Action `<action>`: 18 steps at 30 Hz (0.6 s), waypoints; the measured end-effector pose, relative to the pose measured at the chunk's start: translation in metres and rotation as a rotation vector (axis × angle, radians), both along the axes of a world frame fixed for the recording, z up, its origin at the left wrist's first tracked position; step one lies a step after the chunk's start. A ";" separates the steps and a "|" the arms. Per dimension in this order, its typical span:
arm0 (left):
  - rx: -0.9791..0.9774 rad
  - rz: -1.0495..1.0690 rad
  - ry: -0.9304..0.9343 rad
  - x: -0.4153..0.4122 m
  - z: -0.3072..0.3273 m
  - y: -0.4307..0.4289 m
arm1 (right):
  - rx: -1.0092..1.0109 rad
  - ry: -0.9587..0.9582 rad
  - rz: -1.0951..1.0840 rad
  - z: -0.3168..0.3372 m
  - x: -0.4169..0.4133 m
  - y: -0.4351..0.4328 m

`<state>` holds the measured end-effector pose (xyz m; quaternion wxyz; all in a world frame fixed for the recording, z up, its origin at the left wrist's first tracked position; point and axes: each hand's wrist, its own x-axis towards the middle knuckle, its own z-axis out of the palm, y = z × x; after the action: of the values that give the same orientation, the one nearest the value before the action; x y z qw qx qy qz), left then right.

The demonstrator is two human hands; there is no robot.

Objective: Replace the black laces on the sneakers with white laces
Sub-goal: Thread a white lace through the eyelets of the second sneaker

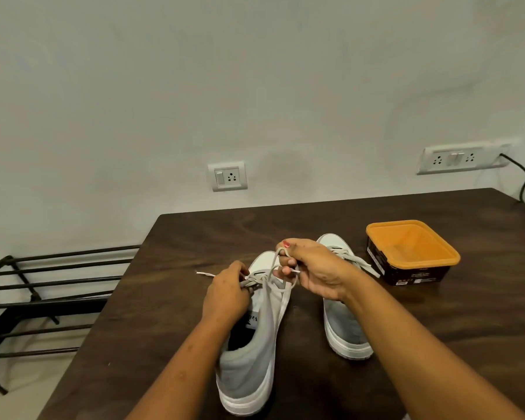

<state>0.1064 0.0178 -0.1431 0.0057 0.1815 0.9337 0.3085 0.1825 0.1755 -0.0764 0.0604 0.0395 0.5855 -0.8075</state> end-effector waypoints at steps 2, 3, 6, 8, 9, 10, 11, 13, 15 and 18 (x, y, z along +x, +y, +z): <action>-0.017 -0.011 0.018 0.003 0.000 0.003 | 0.021 -0.001 -0.033 -0.001 -0.003 -0.003; -0.036 -0.020 0.034 0.005 0.000 0.005 | 0.044 -0.004 -0.059 -0.001 -0.003 -0.003; -0.079 -0.040 0.073 0.009 0.001 0.010 | 0.085 0.006 -0.150 0.004 -0.001 0.006; -0.071 -0.038 0.079 0.009 0.002 0.009 | 0.135 0.014 -0.197 0.009 0.001 0.014; -0.064 -0.038 0.080 0.008 0.003 0.008 | 0.269 0.021 -0.233 0.009 0.003 0.018; -0.054 -0.040 0.081 0.007 0.003 0.007 | 0.507 0.031 -0.285 0.009 0.003 0.023; -0.042 -0.040 0.079 0.006 0.003 0.006 | 0.791 0.042 -0.349 0.006 0.003 0.027; -0.026 -0.032 0.075 0.005 0.004 0.004 | 1.177 0.075 -0.409 0.001 0.003 0.030; -0.015 -0.034 0.071 0.004 0.004 0.003 | 1.276 0.068 -0.329 -0.003 0.004 0.030; -0.032 -0.097 0.063 0.002 0.008 0.002 | 1.276 0.120 -0.231 -0.002 0.002 0.022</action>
<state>0.1080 0.0199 -0.1354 -0.0060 0.2362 0.9283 0.2870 0.1848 0.1976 -0.0786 -0.0947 0.0852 0.9444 -0.3031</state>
